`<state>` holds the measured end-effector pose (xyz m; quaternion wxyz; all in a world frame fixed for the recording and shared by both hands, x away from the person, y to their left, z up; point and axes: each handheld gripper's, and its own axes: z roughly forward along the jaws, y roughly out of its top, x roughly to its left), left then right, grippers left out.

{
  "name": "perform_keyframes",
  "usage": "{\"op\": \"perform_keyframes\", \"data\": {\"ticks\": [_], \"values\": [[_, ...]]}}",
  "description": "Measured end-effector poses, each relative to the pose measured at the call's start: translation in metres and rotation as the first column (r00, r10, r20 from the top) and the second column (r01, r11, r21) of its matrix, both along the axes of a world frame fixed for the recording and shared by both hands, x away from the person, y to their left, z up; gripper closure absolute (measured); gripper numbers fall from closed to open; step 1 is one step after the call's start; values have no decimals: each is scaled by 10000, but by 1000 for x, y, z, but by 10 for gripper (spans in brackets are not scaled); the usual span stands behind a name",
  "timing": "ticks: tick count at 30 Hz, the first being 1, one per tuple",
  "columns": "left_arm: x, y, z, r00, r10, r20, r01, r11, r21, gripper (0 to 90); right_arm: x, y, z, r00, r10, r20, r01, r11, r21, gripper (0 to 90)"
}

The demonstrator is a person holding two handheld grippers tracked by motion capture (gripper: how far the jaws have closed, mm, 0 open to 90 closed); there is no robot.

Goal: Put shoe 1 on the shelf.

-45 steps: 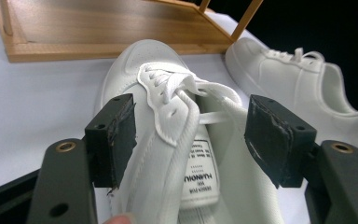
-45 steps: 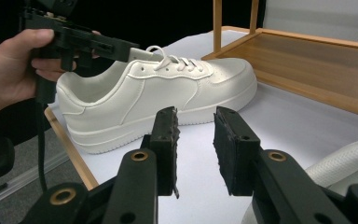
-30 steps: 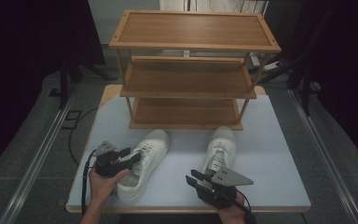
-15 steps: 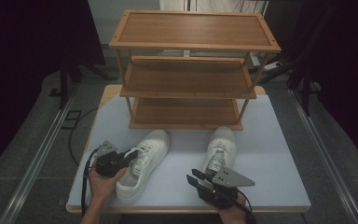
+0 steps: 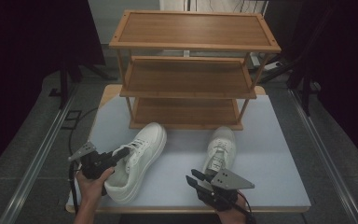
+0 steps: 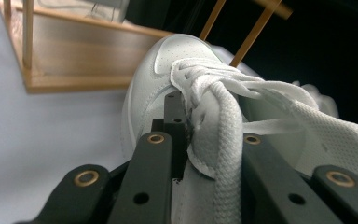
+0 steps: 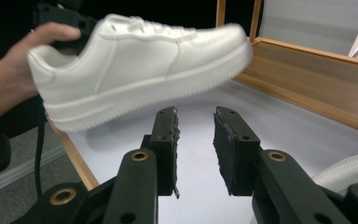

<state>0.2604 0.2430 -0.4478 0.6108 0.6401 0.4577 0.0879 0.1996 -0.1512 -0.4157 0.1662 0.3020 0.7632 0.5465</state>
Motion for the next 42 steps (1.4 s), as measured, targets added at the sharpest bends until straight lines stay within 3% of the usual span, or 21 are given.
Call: {"op": "perform_keyframes", "data": {"ticks": [5,15,22,26,32,42], "values": [[-9,2,11,9998,110,154,-100,9976,-684,811,0,-1,0,10000,-46,-19,47,10000,56,692],[-22,-5,35,9985,245,494,-192,9944,-1040,811,0,-10,10,9998,-152,-94,159,9974,699,685],[-24,-9,49,9973,477,566,-425,9951,-896,812,0,-10,9,9998,-84,-181,100,9958,908,655],[-19,-15,56,9970,459,616,-389,9931,-1104,811,0,-10,9,9999,-79,-105,86,9972,747,621],[-11,-24,66,9950,473,879,-381,9939,-1037,812,2,-12,8,9996,-215,-169,227,9967,776,603],[13,-52,85,9934,354,1092,-217,9920,-1241,812,4,-11,8,9999,-88,-92,95,9970,763,578]]}}
